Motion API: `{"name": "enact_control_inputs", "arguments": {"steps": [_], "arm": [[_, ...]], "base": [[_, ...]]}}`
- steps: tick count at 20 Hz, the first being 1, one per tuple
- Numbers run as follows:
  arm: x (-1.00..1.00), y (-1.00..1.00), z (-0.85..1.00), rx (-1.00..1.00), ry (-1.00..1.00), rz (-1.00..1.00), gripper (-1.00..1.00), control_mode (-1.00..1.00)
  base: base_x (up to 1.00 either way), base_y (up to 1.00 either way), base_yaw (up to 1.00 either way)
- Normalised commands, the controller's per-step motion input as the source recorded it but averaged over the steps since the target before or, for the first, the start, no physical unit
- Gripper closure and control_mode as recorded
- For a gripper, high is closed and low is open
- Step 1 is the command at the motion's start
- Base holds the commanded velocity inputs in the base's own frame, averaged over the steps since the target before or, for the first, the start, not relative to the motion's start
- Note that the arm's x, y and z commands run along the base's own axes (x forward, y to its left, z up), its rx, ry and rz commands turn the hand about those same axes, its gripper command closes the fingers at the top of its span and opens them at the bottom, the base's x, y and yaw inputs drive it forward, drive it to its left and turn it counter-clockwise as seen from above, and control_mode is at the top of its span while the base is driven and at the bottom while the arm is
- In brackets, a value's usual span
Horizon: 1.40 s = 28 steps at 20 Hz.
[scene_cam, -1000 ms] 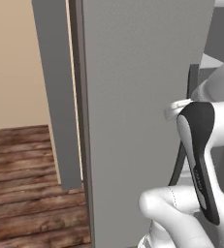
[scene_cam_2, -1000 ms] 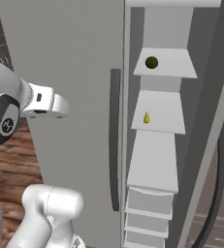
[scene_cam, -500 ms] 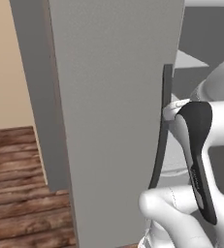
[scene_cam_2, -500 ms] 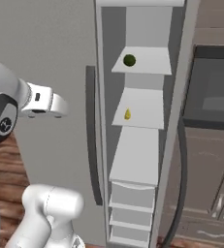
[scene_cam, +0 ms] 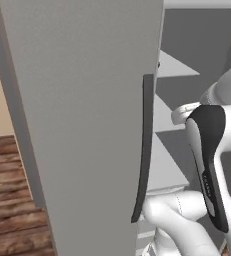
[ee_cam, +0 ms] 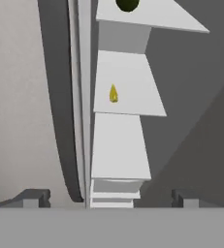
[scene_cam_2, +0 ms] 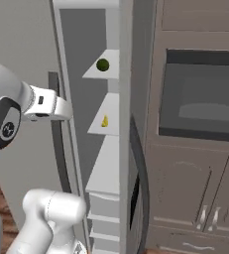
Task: Take the lemon wedge and lime out of the freezer and place them in the tupperware container on the counter. Then put the tupperware containing the vegetables back in the freezer.
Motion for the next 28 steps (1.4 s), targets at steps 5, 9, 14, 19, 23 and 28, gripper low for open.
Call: {"name": "enact_control_inputs", "arguments": {"steps": [5,9,14,19,23,28], "arm": [[0.00,0.00,0.00,0.00,0.00,0.00,-1.00,1.00],[0.00,0.00,0.00,0.00,0.00,0.00,-1.00,1.00],[0.00,0.00,0.00,0.00,0.00,0.00,-1.00,1.00],[-0.03,-0.04,-0.09,0.00,0.00,0.00,-1.00,-1.00],[-0.16,-0.08,-0.14,0.00,-0.03,0.00,-1.00,-1.00],[-0.15,-0.23,-0.09,0.03,0.00,0.00,-1.00,-1.00]], "base": [[0.89,-0.24,0.00],[-0.01,-0.44,-0.01],[-0.04,-0.30,-0.03],[0.00,-0.06,0.00],[0.00,0.00,0.00],[0.00,0.00,0.00]]}}
